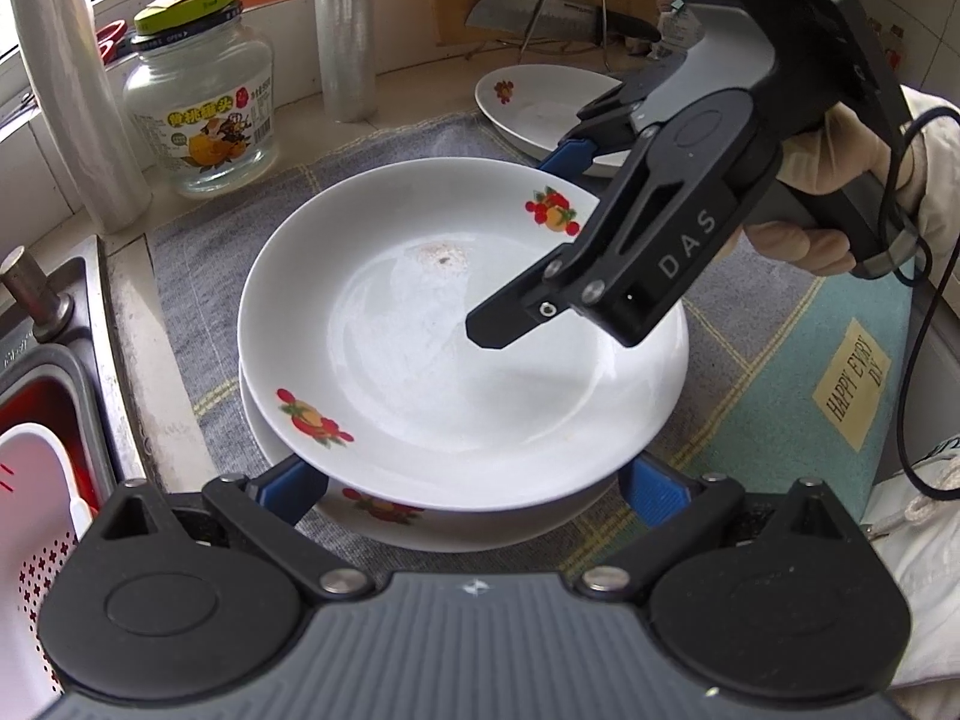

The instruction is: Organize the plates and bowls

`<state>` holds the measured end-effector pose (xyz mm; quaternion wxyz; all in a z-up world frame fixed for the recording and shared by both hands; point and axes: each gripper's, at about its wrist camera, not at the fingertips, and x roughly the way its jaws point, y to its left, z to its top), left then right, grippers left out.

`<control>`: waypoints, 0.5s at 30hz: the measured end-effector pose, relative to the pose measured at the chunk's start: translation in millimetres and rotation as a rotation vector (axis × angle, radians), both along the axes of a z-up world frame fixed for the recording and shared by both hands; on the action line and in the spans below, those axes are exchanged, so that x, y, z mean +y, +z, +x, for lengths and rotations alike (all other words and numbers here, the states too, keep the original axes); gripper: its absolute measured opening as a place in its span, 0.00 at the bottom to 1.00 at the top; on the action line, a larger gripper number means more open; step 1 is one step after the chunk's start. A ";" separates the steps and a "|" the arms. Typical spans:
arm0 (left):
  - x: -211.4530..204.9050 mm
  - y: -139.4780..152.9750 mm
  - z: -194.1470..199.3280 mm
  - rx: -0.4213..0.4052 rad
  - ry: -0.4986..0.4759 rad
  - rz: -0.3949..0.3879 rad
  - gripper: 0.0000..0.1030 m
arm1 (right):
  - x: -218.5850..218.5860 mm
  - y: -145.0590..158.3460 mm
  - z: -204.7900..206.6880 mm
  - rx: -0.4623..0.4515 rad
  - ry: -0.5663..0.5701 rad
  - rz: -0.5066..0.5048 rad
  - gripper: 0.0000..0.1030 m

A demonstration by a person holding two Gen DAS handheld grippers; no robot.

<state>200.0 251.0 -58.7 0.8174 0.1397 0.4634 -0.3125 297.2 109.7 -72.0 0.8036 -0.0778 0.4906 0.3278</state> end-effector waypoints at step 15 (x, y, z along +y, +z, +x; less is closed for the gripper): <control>-7.6 -1.7 1.3 0.035 0.011 0.131 0.99 | -4.0 -0.3 -6.7 0.010 -0.003 0.021 1.00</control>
